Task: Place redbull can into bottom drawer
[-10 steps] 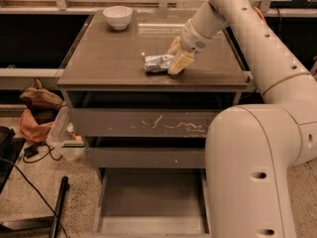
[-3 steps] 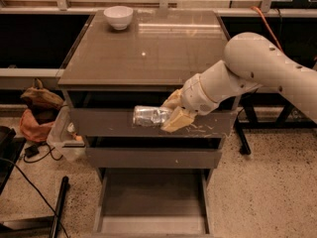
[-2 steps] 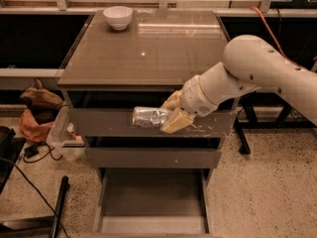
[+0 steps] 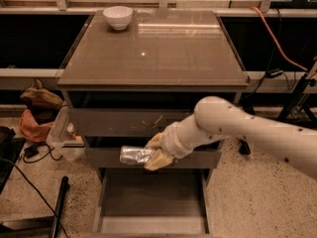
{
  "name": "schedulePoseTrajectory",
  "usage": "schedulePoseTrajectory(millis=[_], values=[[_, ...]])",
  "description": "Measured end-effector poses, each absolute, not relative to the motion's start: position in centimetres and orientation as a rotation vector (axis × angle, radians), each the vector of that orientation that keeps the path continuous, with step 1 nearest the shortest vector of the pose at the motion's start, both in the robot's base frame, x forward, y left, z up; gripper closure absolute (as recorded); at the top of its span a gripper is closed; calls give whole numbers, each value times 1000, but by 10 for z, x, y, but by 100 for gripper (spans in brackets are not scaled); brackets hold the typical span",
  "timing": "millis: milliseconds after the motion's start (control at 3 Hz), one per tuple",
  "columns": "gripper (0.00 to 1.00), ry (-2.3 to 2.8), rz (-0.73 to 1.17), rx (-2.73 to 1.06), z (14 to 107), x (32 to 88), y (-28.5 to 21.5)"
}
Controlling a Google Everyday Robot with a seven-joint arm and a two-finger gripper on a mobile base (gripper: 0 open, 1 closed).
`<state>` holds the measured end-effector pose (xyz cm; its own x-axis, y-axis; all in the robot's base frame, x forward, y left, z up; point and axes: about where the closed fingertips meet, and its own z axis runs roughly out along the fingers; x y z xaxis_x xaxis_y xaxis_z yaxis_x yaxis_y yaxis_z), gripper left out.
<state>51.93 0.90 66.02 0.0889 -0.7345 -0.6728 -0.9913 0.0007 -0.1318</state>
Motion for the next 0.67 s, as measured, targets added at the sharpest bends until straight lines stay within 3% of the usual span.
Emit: schedulePoseTrajectory(millis=[333, 667], values=[[100, 1799, 579, -1653, 593, 521, 21], [100, 1798, 580, -1654, 593, 521, 21]])
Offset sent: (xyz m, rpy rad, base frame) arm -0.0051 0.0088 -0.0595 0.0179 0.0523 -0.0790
